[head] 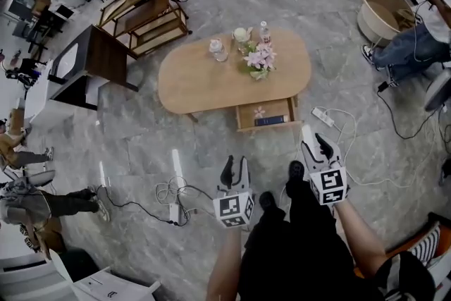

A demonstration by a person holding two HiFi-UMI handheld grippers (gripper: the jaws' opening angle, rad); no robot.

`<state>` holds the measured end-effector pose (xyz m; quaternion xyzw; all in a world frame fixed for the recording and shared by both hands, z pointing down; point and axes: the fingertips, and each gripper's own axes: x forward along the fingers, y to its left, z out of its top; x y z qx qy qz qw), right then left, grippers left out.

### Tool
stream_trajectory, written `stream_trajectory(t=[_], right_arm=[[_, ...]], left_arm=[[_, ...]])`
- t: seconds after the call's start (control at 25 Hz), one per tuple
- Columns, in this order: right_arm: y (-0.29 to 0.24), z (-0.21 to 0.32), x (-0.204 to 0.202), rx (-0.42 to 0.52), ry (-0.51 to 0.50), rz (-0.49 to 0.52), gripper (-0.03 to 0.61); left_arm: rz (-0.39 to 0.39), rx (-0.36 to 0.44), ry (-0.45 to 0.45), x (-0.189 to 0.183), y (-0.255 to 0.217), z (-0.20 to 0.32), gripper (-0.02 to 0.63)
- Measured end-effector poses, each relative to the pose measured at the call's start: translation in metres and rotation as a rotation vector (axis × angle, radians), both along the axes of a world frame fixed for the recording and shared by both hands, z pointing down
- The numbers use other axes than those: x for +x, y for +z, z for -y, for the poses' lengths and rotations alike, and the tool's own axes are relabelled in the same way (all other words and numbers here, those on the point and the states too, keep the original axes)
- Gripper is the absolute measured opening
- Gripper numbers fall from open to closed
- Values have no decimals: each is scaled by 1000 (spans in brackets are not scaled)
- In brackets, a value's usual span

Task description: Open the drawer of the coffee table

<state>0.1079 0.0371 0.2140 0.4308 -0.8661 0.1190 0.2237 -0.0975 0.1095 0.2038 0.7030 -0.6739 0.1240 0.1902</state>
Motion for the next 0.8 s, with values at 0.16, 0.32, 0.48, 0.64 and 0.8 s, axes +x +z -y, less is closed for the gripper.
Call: stream_trajectory(t=[0.16,0.32,0.48,0.64,0.8], right_arm=[[-56,-25,-16,89,19,44,172],[-108,-48,-23,170,47,92,147],[-152,-74,-26,250,61,128,102],[-185,-97,-24,322,78,178,38],[-206,-117,-20,348,98,215,14]], left_arm=[[-4,93,61,-6,-49,-19,125],[-13,180,113,-8,-94,-38,93],[-4,255,155,-9,-134,-56,67],[-16,313,172,-8,-162,-70,49],[-17,344,190,-4,-180,-82,25]])
